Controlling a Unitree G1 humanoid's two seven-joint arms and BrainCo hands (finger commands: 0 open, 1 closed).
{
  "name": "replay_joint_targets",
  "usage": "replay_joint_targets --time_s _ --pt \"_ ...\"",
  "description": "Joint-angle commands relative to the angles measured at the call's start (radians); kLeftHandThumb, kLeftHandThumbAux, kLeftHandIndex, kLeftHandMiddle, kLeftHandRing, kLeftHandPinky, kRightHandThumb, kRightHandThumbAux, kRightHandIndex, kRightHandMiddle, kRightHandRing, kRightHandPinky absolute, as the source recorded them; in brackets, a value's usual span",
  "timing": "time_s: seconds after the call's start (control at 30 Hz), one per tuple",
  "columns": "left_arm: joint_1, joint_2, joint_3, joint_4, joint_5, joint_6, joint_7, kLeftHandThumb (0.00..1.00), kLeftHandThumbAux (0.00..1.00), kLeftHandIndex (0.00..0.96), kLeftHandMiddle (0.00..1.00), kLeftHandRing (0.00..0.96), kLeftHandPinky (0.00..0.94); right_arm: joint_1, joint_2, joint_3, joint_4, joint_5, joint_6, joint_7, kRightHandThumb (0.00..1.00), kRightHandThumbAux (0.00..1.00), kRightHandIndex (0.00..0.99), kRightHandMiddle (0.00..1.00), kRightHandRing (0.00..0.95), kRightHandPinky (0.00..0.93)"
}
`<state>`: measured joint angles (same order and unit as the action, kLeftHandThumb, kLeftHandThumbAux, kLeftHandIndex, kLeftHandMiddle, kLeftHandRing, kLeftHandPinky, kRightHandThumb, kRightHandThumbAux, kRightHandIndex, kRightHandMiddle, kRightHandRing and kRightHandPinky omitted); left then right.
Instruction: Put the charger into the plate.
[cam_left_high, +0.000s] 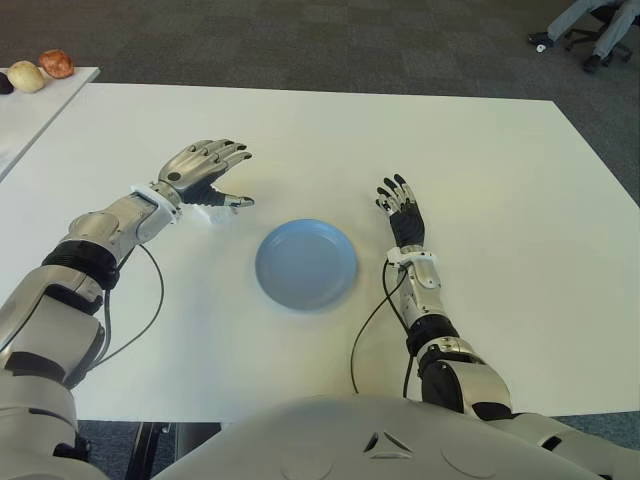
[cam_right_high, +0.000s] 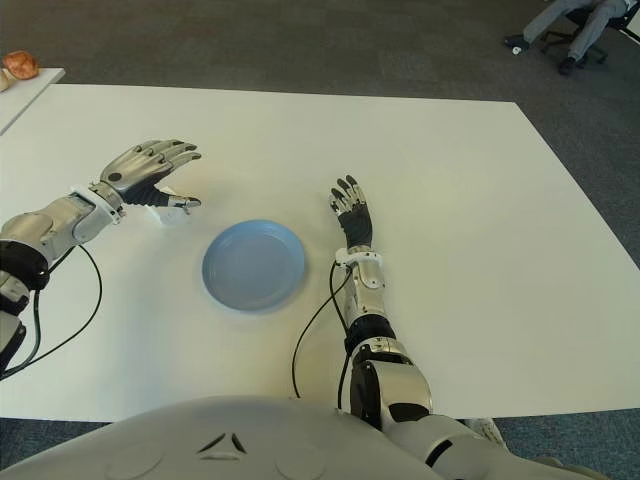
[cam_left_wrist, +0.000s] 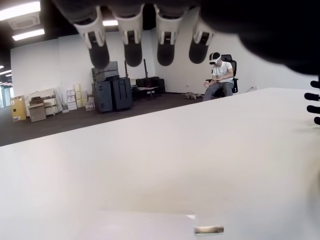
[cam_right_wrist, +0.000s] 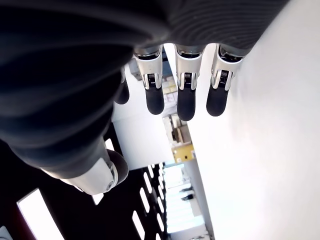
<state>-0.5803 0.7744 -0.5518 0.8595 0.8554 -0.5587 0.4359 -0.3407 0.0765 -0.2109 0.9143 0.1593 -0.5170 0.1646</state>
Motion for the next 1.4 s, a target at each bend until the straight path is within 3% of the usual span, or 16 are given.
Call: replay_joint_targets --time_s 0.03,0.37,0.5,0.67,1.4 --pt "0.049 -0.003 0.033 -0.009 -0.02 0.027 -0.002 0.406 0.1 0.0 0.0 0.0 0.0 0.073 0.002 -0.002 0.069 0.001 0.034 -0.005 0.204 0.742 0.061 0.137 0.137 0.182" --pt "0.139 -0.044 0.121 0.027 -0.114 0.117 -0.057 0.408 0.09 0.0 0.0 0.0 0.0 0.07 0.0 -0.005 0.087 0.006 0.003 0.012 0.203 0.743 0.058 0.135 0.134 0.183" --pt "0.139 -0.096 0.135 0.129 -0.145 0.143 -0.051 0.4 0.093 0.0 0.0 0.0 0.0 0.068 -0.001 -0.006 0.093 0.007 -0.006 0.016 0.199 0.742 0.058 0.136 0.134 0.181" --pt "0.136 -0.121 0.149 0.169 -0.168 0.159 -0.059 0.393 0.097 0.0 0.0 0.0 0.0 0.068 -0.001 -0.007 0.096 0.007 -0.014 0.018 0.196 0.738 0.061 0.138 0.135 0.184" --pt "0.153 -0.156 0.152 0.257 -0.194 0.2 -0.049 0.388 0.112 0.0 0.0 0.0 0.0 0.066 0.001 -0.016 0.109 0.018 -0.034 0.041 0.198 0.732 0.07 0.135 0.126 0.174"
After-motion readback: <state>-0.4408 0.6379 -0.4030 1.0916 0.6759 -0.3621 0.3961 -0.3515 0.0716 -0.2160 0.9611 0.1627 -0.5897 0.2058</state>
